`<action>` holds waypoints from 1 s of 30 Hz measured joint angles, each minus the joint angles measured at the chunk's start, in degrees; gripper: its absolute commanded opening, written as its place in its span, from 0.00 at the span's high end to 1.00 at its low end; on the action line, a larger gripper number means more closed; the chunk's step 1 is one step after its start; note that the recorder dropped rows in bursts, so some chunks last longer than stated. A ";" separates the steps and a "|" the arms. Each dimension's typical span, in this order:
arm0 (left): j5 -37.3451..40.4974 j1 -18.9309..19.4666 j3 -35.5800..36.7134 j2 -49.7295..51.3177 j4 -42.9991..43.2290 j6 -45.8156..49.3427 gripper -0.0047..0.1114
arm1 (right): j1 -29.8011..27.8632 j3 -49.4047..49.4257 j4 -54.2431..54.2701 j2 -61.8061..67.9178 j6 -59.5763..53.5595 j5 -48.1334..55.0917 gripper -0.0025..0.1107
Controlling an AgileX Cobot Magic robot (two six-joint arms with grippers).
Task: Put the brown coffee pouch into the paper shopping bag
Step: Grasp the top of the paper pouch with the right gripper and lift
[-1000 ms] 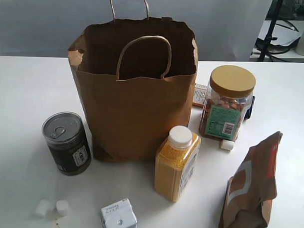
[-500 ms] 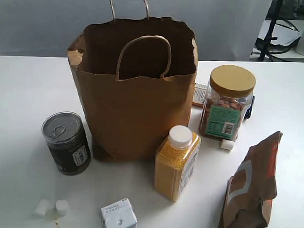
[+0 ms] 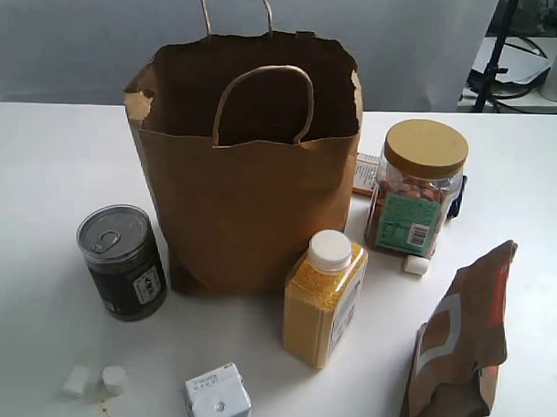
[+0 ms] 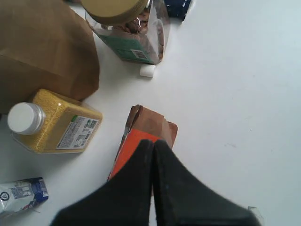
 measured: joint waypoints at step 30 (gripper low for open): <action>0.00 0.00 0.00 0.00 0.00 0.00 0.96 | 19.29 0.09 -12.18 19.58 27.50 -0.27 0.34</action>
